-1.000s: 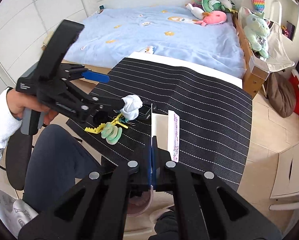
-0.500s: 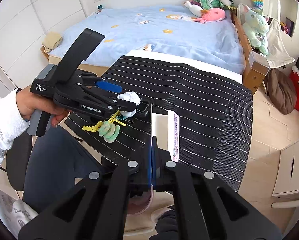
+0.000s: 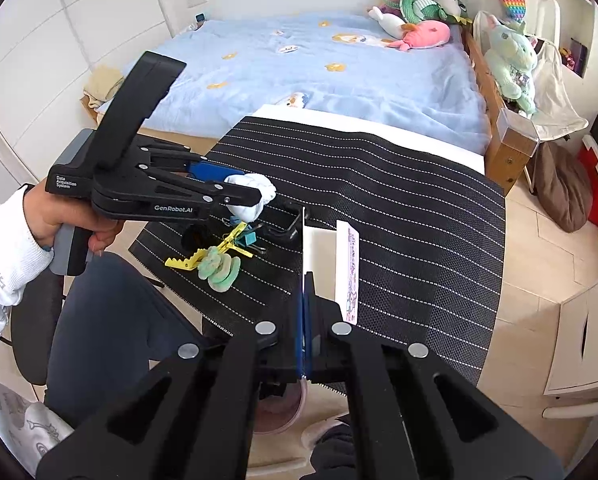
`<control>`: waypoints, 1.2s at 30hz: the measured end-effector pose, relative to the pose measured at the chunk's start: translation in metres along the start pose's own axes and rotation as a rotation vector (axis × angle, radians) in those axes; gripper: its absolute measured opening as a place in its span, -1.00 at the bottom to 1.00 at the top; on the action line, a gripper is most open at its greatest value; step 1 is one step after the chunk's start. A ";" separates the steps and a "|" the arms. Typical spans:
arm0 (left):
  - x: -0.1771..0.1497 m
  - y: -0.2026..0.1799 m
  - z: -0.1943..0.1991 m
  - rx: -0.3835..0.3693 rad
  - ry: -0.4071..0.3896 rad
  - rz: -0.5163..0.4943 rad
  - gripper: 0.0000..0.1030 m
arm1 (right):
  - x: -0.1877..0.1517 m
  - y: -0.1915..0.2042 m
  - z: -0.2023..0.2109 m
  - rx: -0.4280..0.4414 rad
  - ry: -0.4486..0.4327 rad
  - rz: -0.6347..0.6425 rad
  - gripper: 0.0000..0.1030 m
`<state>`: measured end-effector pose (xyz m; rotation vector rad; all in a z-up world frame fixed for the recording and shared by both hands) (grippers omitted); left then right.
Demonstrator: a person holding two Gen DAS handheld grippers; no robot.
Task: Collect trash
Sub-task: 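Grasp the white sock with the left gripper while the right gripper holds the pink card, then release the pink card into the pink bin with the right gripper while the left gripper carries the sock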
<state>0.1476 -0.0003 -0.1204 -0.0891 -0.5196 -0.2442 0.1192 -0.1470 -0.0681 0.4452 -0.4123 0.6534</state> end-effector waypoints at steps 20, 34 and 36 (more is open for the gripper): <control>-0.015 -0.044 0.093 0.077 -0.189 -0.058 -0.33 | -0.011 0.028 0.041 0.019 -0.085 0.050 -1.00; -0.061 -0.090 0.140 0.074 -0.245 -0.083 -0.33 | -0.056 0.069 0.069 0.079 -0.073 0.106 -0.99; -0.068 -0.092 0.141 0.064 -0.244 -0.075 -0.33 | -0.065 0.072 0.066 0.085 -0.055 0.110 -0.99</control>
Point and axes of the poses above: each gripper's, at about its wrist camera, not at the fingertips, and z roughly against the way its jaws point, y to its left, x to its top, the point moved 7 cm from there along -z, roughly the way its jaws point, and after that the axes turned 14 degrees about -z, right-handed, at the moved point
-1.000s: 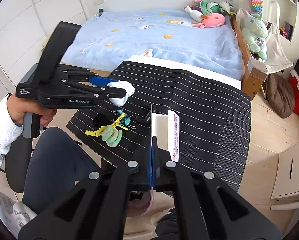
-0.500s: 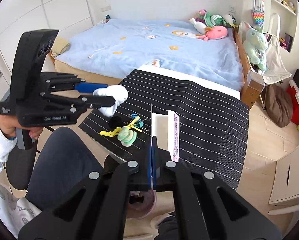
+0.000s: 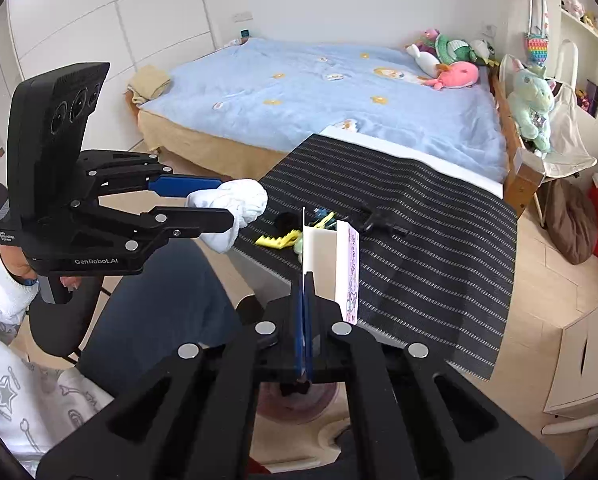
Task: Collect trash
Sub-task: 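Release the pink card into the pink bin with the right gripper while the left gripper carries the sock, then lower the white sock over the pink bin and open the left gripper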
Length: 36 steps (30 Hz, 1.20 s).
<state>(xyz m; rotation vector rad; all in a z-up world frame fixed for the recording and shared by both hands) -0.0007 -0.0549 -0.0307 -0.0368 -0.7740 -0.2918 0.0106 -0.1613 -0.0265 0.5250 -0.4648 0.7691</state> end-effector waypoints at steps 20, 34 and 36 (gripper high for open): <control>-0.023 -0.008 0.016 0.005 0.007 0.031 -0.33 | -0.052 0.019 -0.026 0.055 0.126 0.001 -0.41; -0.026 -0.021 0.010 -0.037 0.032 0.007 -0.33 | -0.034 -0.013 -0.014 -0.011 0.072 -0.180 0.89; -0.026 -0.023 0.008 -0.042 0.035 0.002 -0.33 | -0.032 -0.016 -0.010 -0.023 0.058 -0.183 0.89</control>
Point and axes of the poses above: each gripper's, at about its wrist camera, not at the fingertips, and z roughly against the way its jaws point, y to its left, x to its top, the point moved 7 cm from there along -z, roughly the way its jaws point, and after that the axes turned 14 degrees about -z, right-handed, at the moved point
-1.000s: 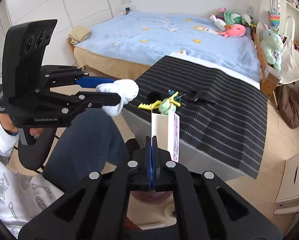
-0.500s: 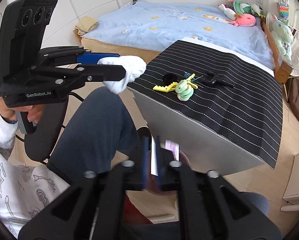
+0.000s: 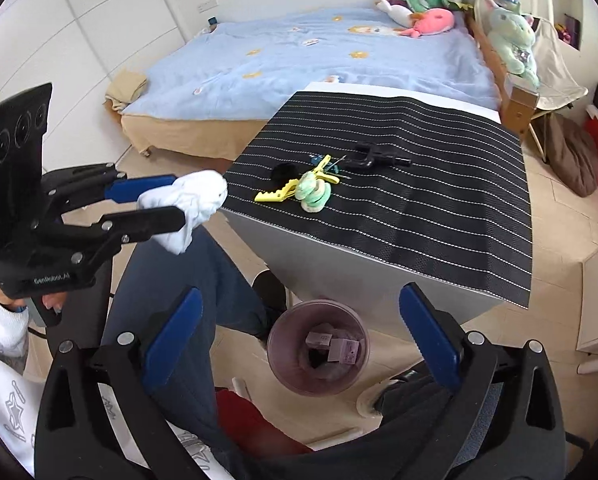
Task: Collect trash
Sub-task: 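Lower the white sock over the pink bin and open the left gripper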
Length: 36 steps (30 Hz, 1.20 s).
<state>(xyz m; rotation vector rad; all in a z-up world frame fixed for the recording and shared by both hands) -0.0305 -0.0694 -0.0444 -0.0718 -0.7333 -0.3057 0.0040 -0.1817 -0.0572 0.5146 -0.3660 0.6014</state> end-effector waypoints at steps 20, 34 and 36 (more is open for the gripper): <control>-0.001 -0.025 -0.009 -0.058 0.024 -0.048 -0.31 | 0.016 -0.029 0.030 -0.060 -0.107 -0.055 0.89; -0.004 -0.020 -0.015 -0.059 0.031 0.000 0.81 | 0.015 -0.034 0.029 -0.053 -0.109 -0.073 0.89; -0.005 -0.014 -0.015 -0.037 0.026 0.018 0.84 | 0.014 -0.033 0.028 -0.050 -0.107 -0.072 0.89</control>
Point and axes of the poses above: each gripper's, at about its wrist camera, not at the fingertips, and z roughly against the way its jaws point, y to its left, x to its top, the point moved 7 cm from there along -z, roughly the way its jaws point, and after that the axes turned 14 degrees about -z, right-handed, at the moved point
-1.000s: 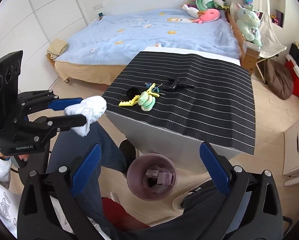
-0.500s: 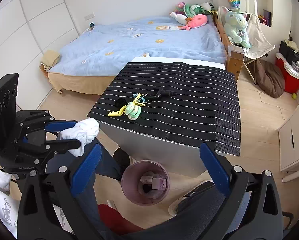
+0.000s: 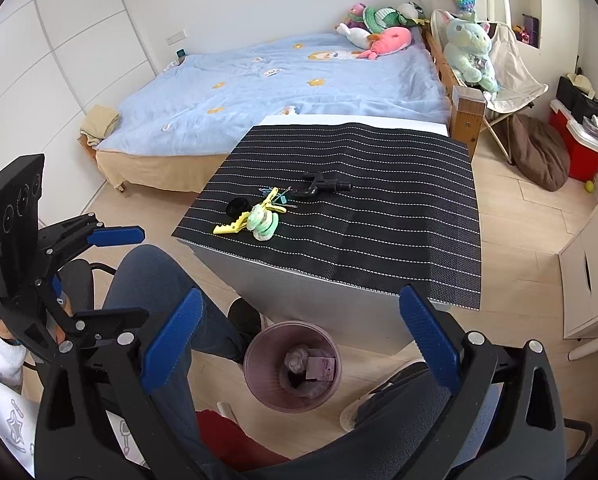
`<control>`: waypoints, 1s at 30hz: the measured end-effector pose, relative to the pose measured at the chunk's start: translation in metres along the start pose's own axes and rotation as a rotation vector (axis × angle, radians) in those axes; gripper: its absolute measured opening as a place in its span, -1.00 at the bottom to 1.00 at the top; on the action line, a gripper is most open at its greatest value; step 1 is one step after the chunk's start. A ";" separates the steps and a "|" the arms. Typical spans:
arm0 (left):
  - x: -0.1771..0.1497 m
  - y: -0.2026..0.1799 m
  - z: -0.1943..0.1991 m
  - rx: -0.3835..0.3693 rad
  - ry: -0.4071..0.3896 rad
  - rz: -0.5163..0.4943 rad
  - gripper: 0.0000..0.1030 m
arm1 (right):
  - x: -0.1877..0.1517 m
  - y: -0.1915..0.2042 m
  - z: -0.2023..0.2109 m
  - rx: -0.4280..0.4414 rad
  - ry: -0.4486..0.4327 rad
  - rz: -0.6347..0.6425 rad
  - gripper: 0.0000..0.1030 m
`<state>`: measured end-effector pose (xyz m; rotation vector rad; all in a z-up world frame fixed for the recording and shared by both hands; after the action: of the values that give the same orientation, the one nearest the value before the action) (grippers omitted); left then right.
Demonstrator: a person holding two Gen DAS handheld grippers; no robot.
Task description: Collect trash
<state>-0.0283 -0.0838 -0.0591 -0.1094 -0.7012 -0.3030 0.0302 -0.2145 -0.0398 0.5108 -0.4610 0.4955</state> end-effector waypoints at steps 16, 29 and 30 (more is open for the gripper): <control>-0.002 0.024 0.003 0.052 -0.008 0.075 0.85 | 0.000 0.010 -0.008 0.016 0.017 0.021 0.89; -0.005 0.068 0.014 0.160 -0.034 0.152 0.85 | 0.021 0.031 -0.032 0.020 0.041 0.099 0.89; -0.005 0.072 0.015 0.165 -0.040 0.161 0.85 | 0.023 0.034 -0.036 0.019 0.046 0.112 0.89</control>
<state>-0.0190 -0.0112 -0.0507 -0.0144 -0.7500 -0.0885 0.0399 -0.1608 -0.0440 0.4924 -0.4426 0.6187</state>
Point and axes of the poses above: each gripper's, at about its wrist camera, not at the fingertips, and z roughly against the way its jaws point, y to its left, x to its top, the point moved 7 cm from there along -z, roughly the way its jaws point, and after that the axes turned 14 degrees about -z, right-handed, at the moved point
